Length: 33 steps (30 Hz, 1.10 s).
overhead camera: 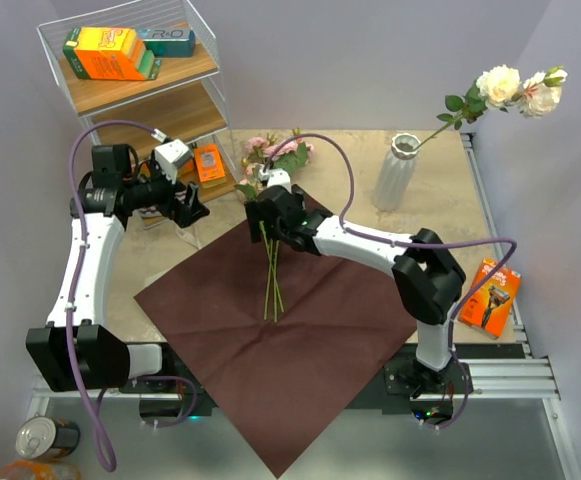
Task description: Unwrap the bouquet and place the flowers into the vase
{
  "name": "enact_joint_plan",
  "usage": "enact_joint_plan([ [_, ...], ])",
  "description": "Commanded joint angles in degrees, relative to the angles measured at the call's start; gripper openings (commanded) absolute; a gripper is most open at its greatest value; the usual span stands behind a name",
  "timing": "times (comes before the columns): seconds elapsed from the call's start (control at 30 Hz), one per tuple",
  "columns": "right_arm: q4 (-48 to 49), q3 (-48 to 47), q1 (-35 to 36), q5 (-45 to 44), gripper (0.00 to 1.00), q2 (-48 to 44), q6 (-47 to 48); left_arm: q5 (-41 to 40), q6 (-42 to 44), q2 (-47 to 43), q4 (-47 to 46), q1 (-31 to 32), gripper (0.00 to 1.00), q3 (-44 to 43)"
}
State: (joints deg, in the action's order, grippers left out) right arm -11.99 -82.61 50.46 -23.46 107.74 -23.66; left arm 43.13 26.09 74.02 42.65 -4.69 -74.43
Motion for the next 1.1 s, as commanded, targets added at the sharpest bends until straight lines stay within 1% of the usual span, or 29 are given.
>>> enact_joint_plan([
  [0.0, 0.64, 0.94, -2.11, 2.44, 0.99, -1.83, -6.56, 1.08, -0.42, -0.81, -2.31, 0.03, 0.99, 1.66],
  [0.03, 2.30, 2.44, -3.25, 4.72, 0.99, -2.27, -9.10, 0.90, -0.60, -0.20, -2.14, 0.03, 0.99, 1.75],
  [0.07, 6.15, 5.58, -5.78, 11.36, 0.99, -2.62, -9.91, 0.72, -0.86, 0.16, -1.96, 0.03, 0.99, 1.66],
  [0.13, 9.51, 8.07, -7.73, 15.10, 0.99, -2.80, -9.92, 0.63, -1.65, 1.12, -1.79, 0.03, 0.99, 1.40],
  [0.23, 3.49, 3.61, -7.83, 10.99, 0.99, 0.88, -7.90, 0.63, -1.92, 1.39, -1.52, -0.06, 0.99, 1.13],
  [0.3, 2.23, 2.19, -7.83, 9.85, 0.99, 1.85, -7.98, 0.55, -1.83, 1.30, -1.61, 0.03, 0.99, 1.13],
  [0.4, 2.94, 1.14, -7.74, 8.53, 0.90, 2.99, -7.10, 0.46, -1.04, 1.13, -1.17, 0.03, 0.99, 1.31],
  [0.43, 2.85, 0.52, -7.83, 8.26, 0.85, 4.13, -7.01, 0.37, -0.86, 1.21, -0.91, 0.03, 0.99, 1.40],
  [0.53, 1.27, -3.25, -7.83, 6.86, 0.75, 6.50, -6.49, 0.11, 0.02, 1.13, -0.56, 0.03, 0.99, 1.92],
  [0.57, -0.30, -5.44, -7.74, 6.33, 0.67, 8.25, -6.49, -0.24, 0.37, 1.04, -0.29, 0.03, 0.99, 2.19],
  [0.7, -1.28, -8.27, -7.83, 3.96, 0.64, 11.43, -5.79, -1.12, 1.77, 0.51, -0.03, 0.03, 0.99, 2.80],
  [0.77, -1.54, -9.23, -8.00, 2.55, 0.60, 12.66, -5.52, -1.73, 2.12, 0.08, -0.11, 0.03, 0.99, 3.06],
  [0.83, -1.81, -9.59, -8.09, 2.20, 0.59, 13.19, -5.69, -1.91, 2.56, -0.01, 0.24, -0.06, 0.99, 3.15],
  [1.07, -2.25, -10.81, -8.71, 1.67, 0.57, 14.60, -5.70, -2.26, 3.27, -0.01, 0.15, 0.03, 0.99, 3.94],
])
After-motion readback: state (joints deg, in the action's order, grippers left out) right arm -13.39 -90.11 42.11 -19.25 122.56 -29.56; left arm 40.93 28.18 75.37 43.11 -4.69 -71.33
